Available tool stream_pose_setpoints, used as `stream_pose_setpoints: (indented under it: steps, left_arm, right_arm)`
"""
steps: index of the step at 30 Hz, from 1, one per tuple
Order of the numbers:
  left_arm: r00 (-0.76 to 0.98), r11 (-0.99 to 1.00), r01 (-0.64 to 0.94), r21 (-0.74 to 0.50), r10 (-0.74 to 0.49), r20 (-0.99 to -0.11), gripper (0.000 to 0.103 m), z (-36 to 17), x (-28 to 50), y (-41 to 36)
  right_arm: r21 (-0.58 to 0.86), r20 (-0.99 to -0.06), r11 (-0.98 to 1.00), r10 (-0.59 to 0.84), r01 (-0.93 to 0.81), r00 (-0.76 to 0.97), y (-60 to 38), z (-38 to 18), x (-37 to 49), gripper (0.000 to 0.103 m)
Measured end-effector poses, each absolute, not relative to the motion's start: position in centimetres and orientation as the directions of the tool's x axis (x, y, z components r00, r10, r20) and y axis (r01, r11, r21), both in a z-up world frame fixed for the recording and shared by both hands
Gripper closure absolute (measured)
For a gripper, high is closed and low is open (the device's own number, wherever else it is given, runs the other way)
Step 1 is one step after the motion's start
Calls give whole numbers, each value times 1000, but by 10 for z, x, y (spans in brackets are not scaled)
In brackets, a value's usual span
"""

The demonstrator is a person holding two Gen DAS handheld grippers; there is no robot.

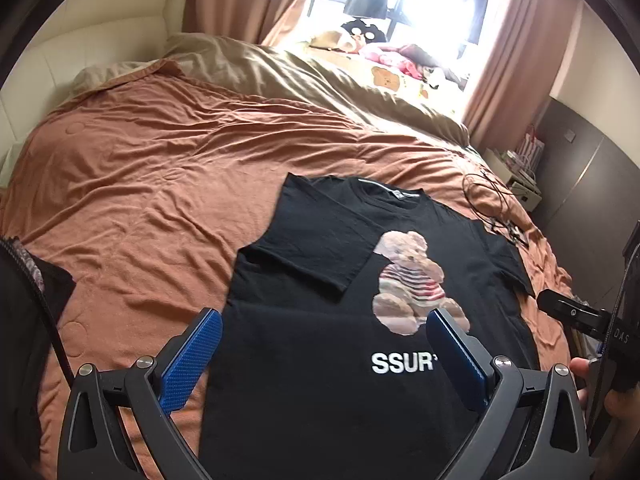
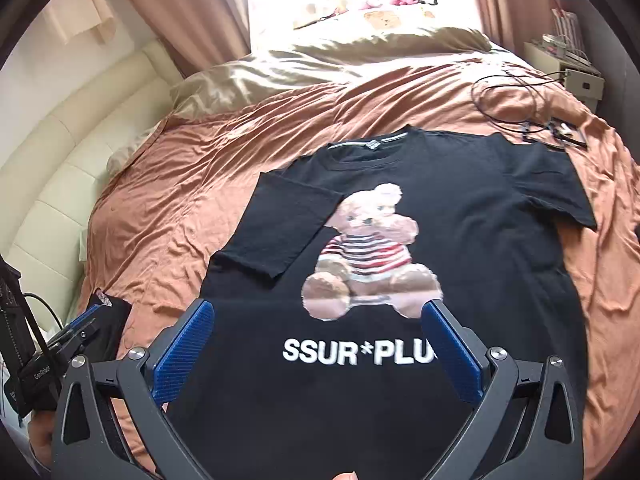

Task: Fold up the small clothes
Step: 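Lift both tools away and move them to the shirt's other side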

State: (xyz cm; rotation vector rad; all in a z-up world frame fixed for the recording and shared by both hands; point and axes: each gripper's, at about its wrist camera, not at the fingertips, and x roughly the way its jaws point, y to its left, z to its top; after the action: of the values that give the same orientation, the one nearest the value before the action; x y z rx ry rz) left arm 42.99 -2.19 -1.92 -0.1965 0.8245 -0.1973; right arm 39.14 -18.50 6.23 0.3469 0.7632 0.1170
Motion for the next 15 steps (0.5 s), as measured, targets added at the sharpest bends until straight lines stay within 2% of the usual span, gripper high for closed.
stream_pose_setpoints:
  steps: [15]
  left_arm:
    - [662,942,266,-206,-334,-671,0,27,378,-143]
  right_arm:
    - [375,-602,919,140,124,786,-288,87,272,0]
